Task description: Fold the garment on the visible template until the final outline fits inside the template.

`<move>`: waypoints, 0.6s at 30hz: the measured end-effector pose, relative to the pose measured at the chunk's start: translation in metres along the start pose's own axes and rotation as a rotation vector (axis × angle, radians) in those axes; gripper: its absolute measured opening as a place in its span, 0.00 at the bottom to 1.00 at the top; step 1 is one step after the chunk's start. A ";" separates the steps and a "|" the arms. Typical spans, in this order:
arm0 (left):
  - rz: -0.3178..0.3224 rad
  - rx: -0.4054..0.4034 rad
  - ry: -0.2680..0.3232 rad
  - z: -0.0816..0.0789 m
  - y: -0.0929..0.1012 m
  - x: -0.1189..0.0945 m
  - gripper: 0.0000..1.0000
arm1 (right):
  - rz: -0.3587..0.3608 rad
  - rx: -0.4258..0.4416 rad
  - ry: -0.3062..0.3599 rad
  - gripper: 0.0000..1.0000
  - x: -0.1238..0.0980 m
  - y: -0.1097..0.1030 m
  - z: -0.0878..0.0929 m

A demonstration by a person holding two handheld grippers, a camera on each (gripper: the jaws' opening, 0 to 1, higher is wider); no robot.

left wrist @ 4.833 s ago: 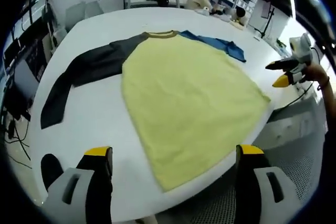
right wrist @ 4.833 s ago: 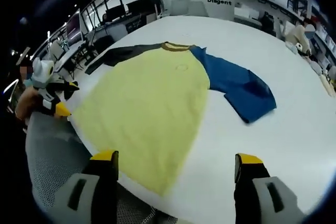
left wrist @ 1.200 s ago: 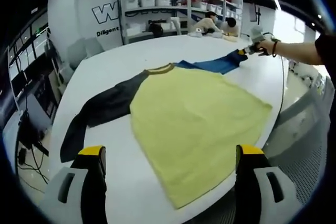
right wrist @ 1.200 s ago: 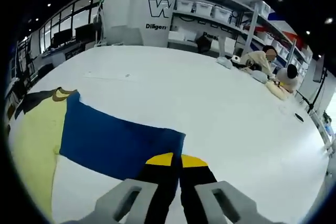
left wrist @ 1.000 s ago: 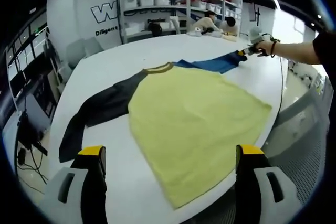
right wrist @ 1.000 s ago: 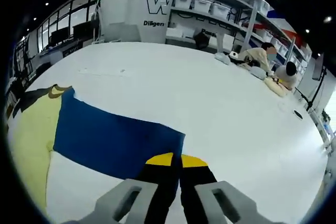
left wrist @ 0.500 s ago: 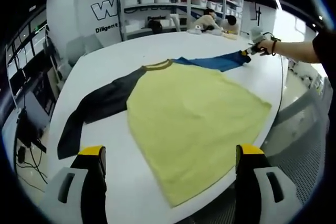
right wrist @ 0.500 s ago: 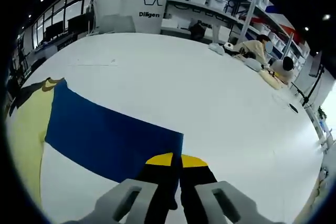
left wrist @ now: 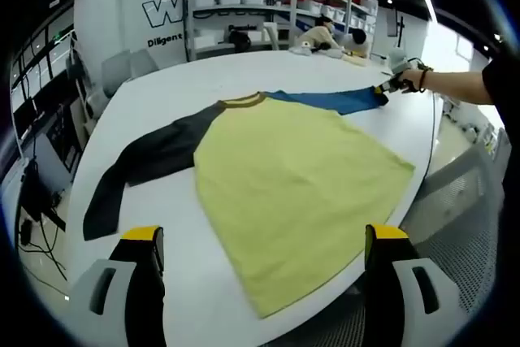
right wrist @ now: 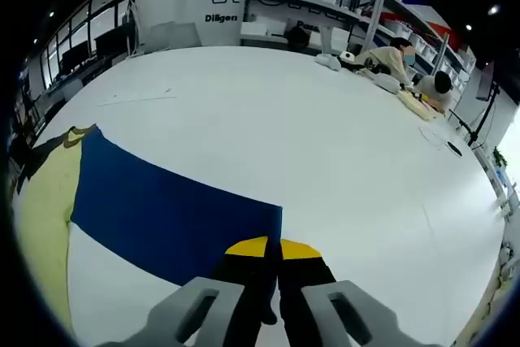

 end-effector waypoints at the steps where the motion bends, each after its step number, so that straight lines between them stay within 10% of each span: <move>1: 0.001 -0.002 0.007 0.000 0.000 0.000 0.99 | 0.000 0.003 -0.001 0.00 -0.001 0.000 0.000; 18: 0.008 -0.016 0.015 0.001 0.001 0.000 0.99 | -0.093 0.145 -0.021 0.00 -0.032 -0.035 -0.019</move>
Point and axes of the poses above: the point that each gripper's makers call its tool centre point, and the gripper's own axes: x roughly forward along the fingers, y roughly to its right, z roughly out of its underside, the point moved 3 cm from there along -x, roughly backward along the fingers, and after that the axes turned 14 degrees about z, right-handed, at the moved point
